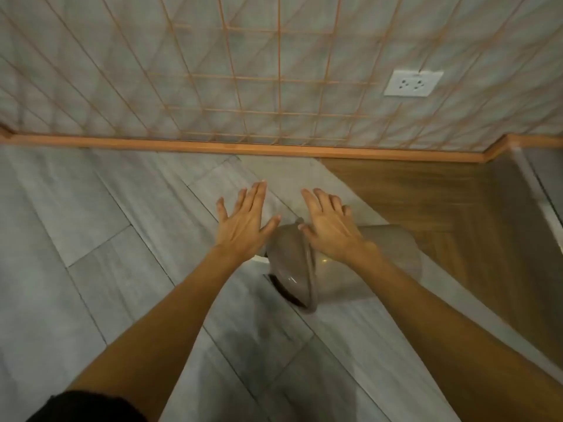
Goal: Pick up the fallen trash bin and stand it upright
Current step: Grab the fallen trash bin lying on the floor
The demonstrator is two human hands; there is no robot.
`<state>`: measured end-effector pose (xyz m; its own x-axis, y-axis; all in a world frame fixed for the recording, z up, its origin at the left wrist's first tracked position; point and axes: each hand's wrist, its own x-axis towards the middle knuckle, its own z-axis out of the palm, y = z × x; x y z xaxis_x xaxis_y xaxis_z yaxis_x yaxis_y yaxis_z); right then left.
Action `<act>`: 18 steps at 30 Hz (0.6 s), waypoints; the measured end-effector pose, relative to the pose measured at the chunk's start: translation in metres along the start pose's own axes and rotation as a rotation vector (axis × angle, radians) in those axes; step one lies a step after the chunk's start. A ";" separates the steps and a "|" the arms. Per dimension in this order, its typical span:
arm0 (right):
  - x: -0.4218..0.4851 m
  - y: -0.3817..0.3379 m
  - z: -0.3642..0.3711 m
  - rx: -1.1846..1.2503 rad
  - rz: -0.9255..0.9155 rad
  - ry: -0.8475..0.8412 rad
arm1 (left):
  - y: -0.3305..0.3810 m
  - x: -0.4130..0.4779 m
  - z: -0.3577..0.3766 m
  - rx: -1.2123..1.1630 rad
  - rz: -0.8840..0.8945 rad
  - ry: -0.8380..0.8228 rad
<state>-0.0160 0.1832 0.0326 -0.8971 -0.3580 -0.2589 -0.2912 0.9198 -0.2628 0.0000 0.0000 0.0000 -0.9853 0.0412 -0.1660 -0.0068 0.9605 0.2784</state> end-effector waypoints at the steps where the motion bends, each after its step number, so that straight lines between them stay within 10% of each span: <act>1: 0.002 0.000 0.007 0.003 0.006 0.000 | -0.002 0.000 0.009 -0.006 -0.022 -0.002; 18: 0.016 -0.015 0.058 0.335 0.289 -0.107 | -0.020 -0.020 0.065 -0.922 -0.519 0.129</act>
<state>-0.0064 0.1545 -0.0212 -0.8811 -0.1250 -0.4560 0.1054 0.8882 -0.4473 0.0309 -0.0025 -0.0641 -0.8350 -0.3946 -0.3834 -0.5042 0.2700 0.8203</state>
